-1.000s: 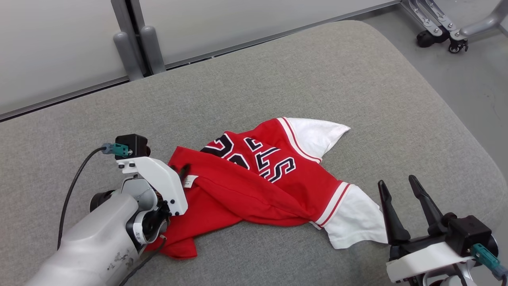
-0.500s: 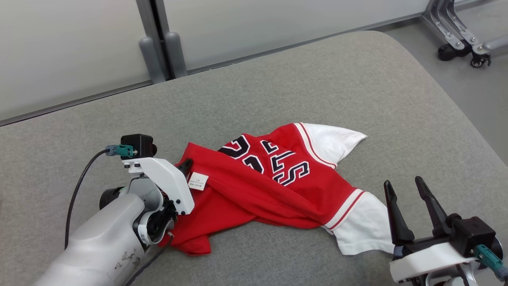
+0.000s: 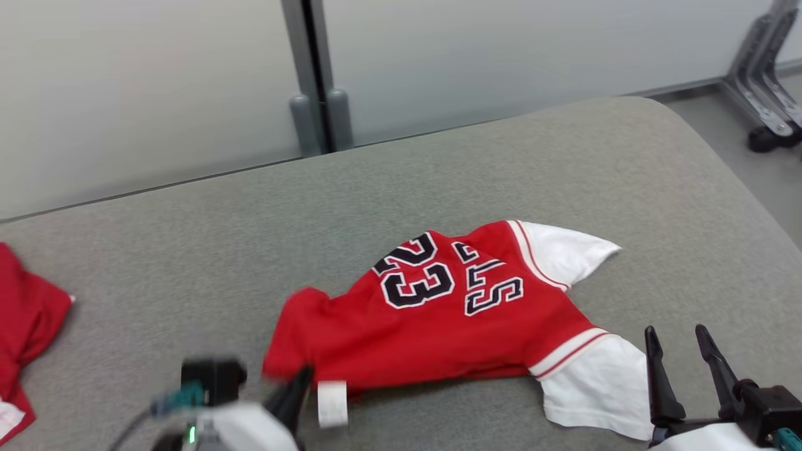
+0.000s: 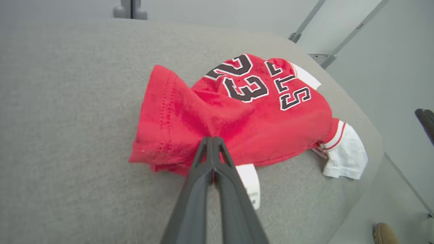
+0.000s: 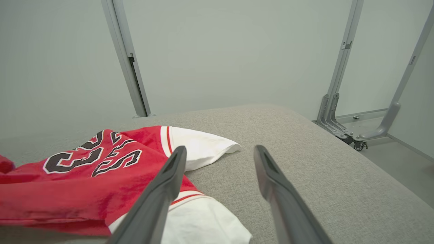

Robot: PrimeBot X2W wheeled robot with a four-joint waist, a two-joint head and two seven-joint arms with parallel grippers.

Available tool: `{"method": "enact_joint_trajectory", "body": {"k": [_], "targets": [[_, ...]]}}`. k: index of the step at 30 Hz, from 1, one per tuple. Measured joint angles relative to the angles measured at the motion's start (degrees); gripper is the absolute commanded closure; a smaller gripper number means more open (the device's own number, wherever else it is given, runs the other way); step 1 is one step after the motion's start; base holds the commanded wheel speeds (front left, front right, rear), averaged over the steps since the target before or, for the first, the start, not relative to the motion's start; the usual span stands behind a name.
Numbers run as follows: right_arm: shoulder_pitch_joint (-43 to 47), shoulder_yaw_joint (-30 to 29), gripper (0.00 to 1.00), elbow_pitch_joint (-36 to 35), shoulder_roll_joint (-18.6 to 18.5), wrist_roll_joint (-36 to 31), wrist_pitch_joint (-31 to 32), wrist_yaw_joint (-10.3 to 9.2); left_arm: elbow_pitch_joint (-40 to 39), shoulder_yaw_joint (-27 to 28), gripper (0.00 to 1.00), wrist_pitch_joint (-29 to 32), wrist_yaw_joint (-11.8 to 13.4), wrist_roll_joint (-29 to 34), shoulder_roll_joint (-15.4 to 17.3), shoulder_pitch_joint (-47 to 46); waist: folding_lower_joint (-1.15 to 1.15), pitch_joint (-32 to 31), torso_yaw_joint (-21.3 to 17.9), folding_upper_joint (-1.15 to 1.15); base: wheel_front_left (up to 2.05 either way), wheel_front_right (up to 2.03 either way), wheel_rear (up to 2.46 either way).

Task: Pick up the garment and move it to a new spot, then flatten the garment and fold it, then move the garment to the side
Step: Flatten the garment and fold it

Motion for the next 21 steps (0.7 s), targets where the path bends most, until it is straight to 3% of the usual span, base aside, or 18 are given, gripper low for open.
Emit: {"method": "enact_joint_trajectory", "body": {"k": [2, 4, 5, 6, 7, 12, 15, 21], "targets": [[0.62, -0.05, 0.00, -0.02, -0.10, 0.00, 0.00, 0.00, -5.91, 0.10, 1.00, -1.24, 3.45, -2.24, 1.57, 6.48, 0.00, -0.25, 1.42, 0.00, 0.00, 0.00, 0.00], [0.77, 0.07, 0.00, -0.19, -0.08, 0.00, 0.00, 0.00, -9.22, 0.12, 1.00, -2.43, 5.14, -4.65, 1.11, 12.54, 0.00, -0.35, 2.91, 0.00, 0.00, 0.00, 0.00], [0.79, 0.26, 0.00, -0.21, -0.08, -0.02, 0.00, 0.00, -9.75, 0.15, 0.71, -2.88, 5.77, -5.00, 0.94, 14.83, 0.00, -0.37, 3.64, 0.00, 0.00, 0.00, 0.00], [0.83, 0.55, 0.00, -0.14, -0.10, -0.11, 0.00, 0.00, -10.04, 0.05, 0.25, -3.24, 6.04, -5.22, 0.85, 16.47, 0.00, -0.40, 4.36, 0.00, 0.00, 0.00, 0.00], [0.84, 0.85, 0.00, -0.10, -0.16, -0.20, 0.00, 0.00, -10.47, -0.13, 0.00, -3.41, 6.08, -5.35, 0.66, 17.79, 0.00, -0.47, 5.02, 0.00, 0.00, 0.00, 0.00], [0.71, 1.51, 0.00, -0.02, -0.90, -0.20, 0.00, 0.00, -12.78, -1.16, 0.00, -3.74, 3.42, -6.02, -0.11, 20.92, 0.00, -0.74, 7.22, 0.00, 0.00, 0.00, 0.00], [-0.01, 1.99, 0.00, 0.08, -1.35, -0.22, 0.00, 0.00, -13.00, -0.29, 0.00, -3.81, 3.32, -4.74, 2.02, 20.67, 0.00, -0.90, 8.07, 0.00, 0.00, 0.00, 0.00], [-0.99, 3.27, 0.00, 0.23, -1.55, -0.16, 0.00, 0.00, -11.03, 6.23, 0.00, -4.33, 5.17, -2.90, 2.42, 16.77, 0.00, -0.79, 7.18, 0.00, 0.00, 0.00, 0.00]]}}
